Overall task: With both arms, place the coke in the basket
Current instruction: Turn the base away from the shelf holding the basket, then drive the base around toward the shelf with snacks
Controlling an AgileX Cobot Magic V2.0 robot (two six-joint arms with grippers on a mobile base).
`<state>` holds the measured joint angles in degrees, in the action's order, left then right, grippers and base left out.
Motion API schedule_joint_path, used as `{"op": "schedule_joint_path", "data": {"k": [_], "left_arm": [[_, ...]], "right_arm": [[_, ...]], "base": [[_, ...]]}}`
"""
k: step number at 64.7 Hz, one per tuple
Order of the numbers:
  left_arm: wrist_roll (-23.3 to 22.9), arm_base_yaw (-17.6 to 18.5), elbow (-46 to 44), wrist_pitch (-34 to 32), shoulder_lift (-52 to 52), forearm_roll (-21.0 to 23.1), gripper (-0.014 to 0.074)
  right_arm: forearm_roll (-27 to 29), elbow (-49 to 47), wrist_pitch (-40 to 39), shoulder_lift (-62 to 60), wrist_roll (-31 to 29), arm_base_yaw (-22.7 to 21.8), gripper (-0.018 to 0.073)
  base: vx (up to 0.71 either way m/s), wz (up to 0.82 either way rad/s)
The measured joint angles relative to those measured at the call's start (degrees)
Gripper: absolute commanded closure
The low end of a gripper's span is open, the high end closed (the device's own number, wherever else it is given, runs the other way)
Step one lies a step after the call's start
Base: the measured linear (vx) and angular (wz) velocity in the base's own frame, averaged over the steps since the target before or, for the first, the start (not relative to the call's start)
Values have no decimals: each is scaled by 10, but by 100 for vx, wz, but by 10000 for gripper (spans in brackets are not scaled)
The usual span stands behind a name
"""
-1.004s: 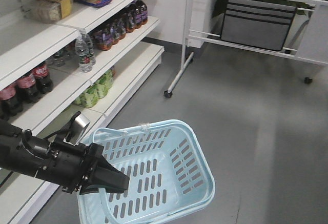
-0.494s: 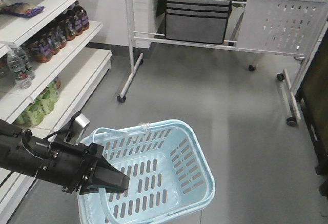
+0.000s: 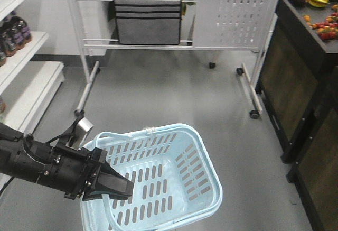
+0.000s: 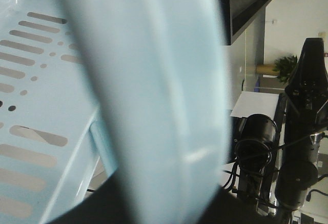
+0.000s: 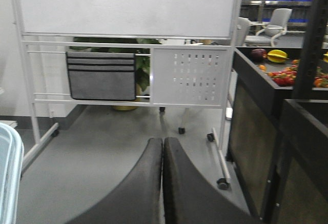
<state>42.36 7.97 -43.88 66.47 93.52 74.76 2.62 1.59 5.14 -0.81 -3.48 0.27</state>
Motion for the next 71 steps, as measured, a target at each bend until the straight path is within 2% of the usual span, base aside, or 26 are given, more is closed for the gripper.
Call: {"op": "schedule_joint_path", "data": {"k": [29, 71], "left_arm": [[0, 0, 0, 0, 0, 0, 603], [0, 0, 0, 0, 0, 0, 603]], "right_arm": [[0, 0, 0, 0, 0, 0, 569], [0, 0, 0, 0, 0, 0, 569]], "base": [[10, -25], [16, 0]]}}
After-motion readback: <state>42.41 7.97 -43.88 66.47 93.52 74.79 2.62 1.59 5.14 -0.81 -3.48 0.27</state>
